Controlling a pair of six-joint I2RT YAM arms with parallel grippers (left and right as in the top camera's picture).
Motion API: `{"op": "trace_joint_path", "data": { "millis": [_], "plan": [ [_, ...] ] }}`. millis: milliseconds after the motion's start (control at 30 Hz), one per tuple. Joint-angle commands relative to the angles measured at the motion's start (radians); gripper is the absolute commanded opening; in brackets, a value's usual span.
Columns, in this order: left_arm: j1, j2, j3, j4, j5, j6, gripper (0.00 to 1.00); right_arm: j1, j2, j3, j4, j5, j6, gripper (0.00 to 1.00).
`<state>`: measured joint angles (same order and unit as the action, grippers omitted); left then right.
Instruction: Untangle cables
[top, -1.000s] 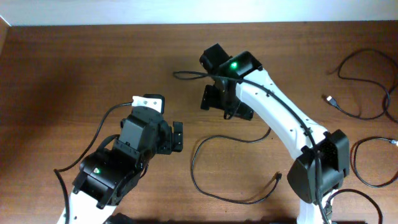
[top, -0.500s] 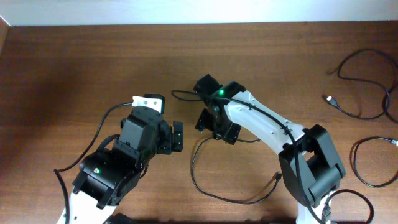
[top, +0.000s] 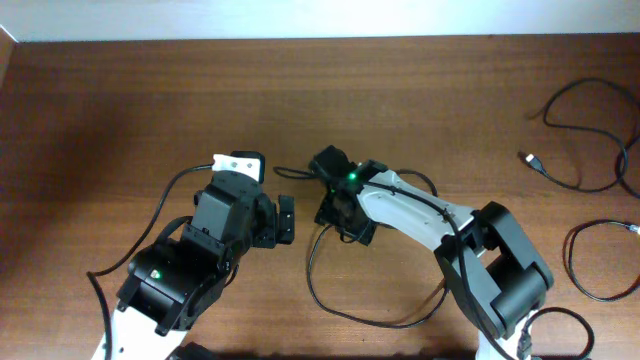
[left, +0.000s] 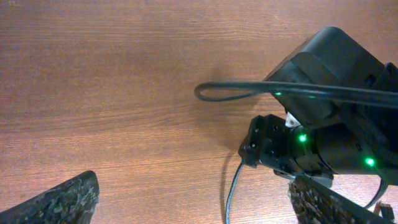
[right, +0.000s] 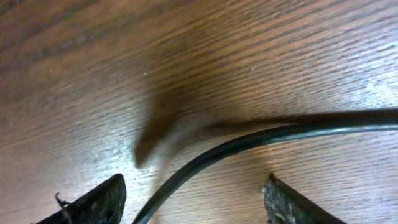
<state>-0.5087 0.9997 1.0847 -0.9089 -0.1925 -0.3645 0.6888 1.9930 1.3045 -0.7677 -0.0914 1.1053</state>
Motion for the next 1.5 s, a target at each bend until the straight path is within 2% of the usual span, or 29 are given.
{"op": "trace_joint_path", "data": {
  "millis": [0,100,133,267,400,533,733,800,967,1067,1133,1200,1467],
  "plan": [
    [0.001,0.001,0.009,0.001,-0.014,-0.016,0.99,0.007,0.013,-0.047,0.03,0.025,0.003,0.57],
    [0.001,0.001,0.009,0.001,-0.014,-0.016,0.99,0.007,0.013,-0.051,0.032,0.024,0.003,0.38],
    [0.001,0.001,0.009,0.001,-0.014,-0.016,0.99,0.007,0.013,-0.051,0.031,0.024,-0.002,0.36],
    [0.001,0.001,0.009,0.001,-0.014,-0.016,0.99,0.006,0.013,-0.051,0.032,0.029,-0.053,0.04],
    [0.001,0.001,0.009,0.001,-0.014,-0.016,0.99,-0.024,0.012,-0.026,0.051,0.035,-0.098,0.04],
    [0.001,0.001,0.009,0.001,-0.014,-0.016,0.99,-0.106,0.012,0.087,0.055,-0.002,-0.156,0.04],
    [0.001,0.001,0.009,0.001,-0.014,-0.016,0.99,-0.198,0.012,0.468,-0.02,-0.065,-0.389,0.04],
    [0.001,0.001,0.009,0.001,-0.014,-0.016,0.99,-0.223,0.012,0.624,-0.034,-0.027,-0.465,0.04],
    [0.001,0.001,0.009,0.001,-0.014,-0.016,0.99,-0.28,0.012,0.891,0.016,0.255,-0.486,0.04],
    [0.001,0.001,0.009,0.002,-0.014,-0.016,0.99,-0.293,0.012,0.907,0.184,0.419,-0.645,0.04],
    [0.001,0.001,0.009,0.001,-0.014,-0.016,0.99,-0.309,0.013,0.906,0.258,0.57,-0.702,0.04],
    [0.001,0.001,0.009,0.002,-0.014,-0.016,0.99,-0.332,0.013,0.906,0.271,0.631,-0.713,0.04],
    [0.001,0.001,0.009,0.001,-0.014,-0.016,0.99,-0.526,0.086,0.906,0.271,0.618,-0.705,0.04]
  ]
}}
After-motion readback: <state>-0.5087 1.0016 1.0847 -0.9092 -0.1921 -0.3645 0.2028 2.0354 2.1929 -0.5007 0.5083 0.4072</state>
